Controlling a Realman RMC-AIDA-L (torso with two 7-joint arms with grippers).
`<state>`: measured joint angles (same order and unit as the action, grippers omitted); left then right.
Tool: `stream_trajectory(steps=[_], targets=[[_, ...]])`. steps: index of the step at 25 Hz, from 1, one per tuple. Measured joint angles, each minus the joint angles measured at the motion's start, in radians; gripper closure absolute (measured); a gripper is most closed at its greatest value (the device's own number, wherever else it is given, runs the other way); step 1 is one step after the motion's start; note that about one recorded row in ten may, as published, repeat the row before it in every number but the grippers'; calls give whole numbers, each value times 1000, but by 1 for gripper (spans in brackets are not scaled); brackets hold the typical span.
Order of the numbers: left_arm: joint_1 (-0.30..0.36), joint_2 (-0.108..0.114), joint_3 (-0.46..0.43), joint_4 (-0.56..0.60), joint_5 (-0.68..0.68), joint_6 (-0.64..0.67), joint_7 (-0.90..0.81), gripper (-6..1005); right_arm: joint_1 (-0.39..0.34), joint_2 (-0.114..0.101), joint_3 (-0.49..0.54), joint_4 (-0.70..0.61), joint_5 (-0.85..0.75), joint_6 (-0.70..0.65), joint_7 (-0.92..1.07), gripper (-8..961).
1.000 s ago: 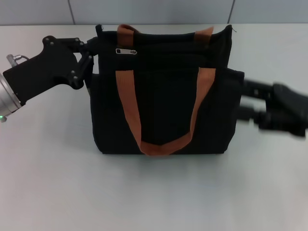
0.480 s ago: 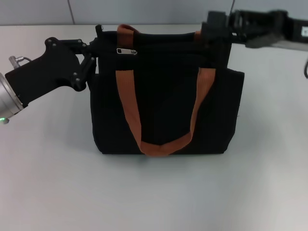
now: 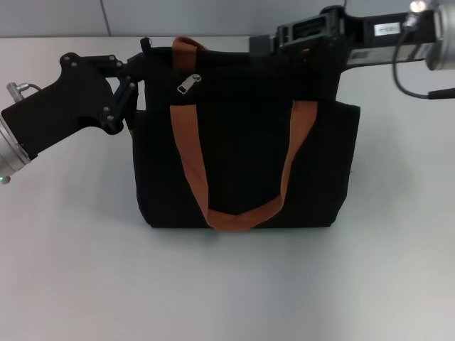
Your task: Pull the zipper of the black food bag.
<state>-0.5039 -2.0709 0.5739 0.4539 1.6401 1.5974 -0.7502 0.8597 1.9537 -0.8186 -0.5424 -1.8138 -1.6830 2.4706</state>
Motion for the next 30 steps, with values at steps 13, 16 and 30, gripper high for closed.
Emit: stream_trajectory(steps=[13,16,30], targets=[[-6,0,1,-15,-1,0,1,965,61,32,-128,18,-16,143,59,680],[-10,1,1,-15,-1,1,-3,964,70,32,-148,16,-18,159,59,680],[-33,2,3,-15,2,24,-13,959,88,57,-185,-78,-95,199,54,681]])
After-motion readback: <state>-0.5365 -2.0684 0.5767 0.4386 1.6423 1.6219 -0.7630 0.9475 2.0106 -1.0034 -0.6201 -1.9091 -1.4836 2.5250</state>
